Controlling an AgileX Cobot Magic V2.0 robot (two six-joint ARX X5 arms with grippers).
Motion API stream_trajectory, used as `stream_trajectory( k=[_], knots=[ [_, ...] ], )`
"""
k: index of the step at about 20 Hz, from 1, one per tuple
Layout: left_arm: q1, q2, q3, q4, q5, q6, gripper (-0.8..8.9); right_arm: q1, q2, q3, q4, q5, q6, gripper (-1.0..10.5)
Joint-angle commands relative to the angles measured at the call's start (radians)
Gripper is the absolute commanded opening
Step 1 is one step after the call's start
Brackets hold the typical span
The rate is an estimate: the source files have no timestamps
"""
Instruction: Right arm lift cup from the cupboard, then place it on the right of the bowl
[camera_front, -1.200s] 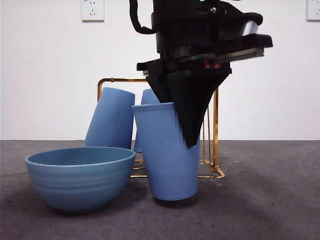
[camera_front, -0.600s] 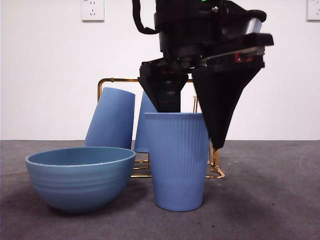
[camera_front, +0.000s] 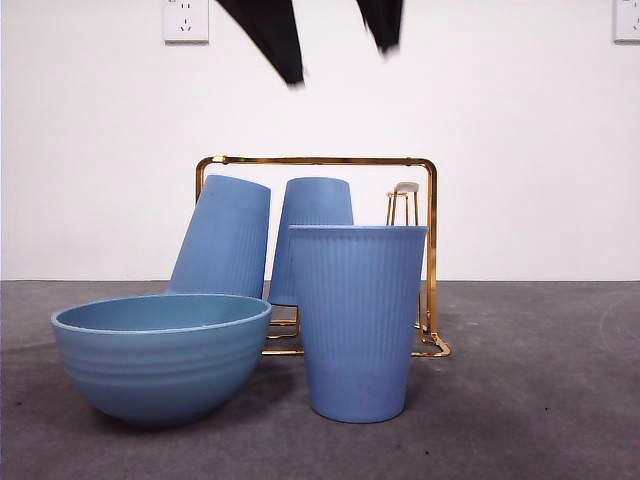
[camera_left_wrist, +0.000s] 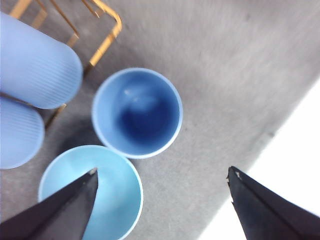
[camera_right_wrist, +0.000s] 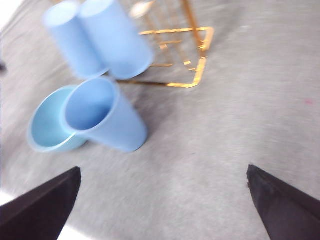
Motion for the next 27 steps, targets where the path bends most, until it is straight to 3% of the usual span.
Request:
stream_trajectory(
  k=[1,6,16,24,25,26,27],
  knots=[
    [-0.013,-0.075,-0.023,0.004,-0.019,-0.037,4.16,0.005,0.0,0.014,0.007,-0.018,-0.046,5.8],
    [0.013,-0.289,-0.219,0.035,-0.09,-0.095,4.17,0.005,0.0,0.017,0.007,-0.041,-0.062,5.8],
    [0.089,-0.86,-0.743,0.295,-0.287,-0.254,4.09,0.005,0.0,0.017,0.026,-0.041,-0.099,5.8],
    [0.09,-1.046,-0.849,0.372,-0.289,-0.277,4.05,0.005,0.0,0.017,0.104,-0.041,-0.112,5.7],
    [0.09,-1.047,-0.849,0.372,-0.29,-0.277,3.93,0.005,0.0,0.017,0.108,-0.044,-0.112,5.3],
    [0.09,-1.047,-0.849,0.371,-0.29,-0.275,2.63,0.005,0.001,0.017,0.107,-0.047,-0.112,3.3],
    [0.09,-1.047,-0.849,0.371,-0.29,-0.272,-0.22,0.005,0.001,0.017,0.107,-0.051,-0.113,-0.2]
  ],
)
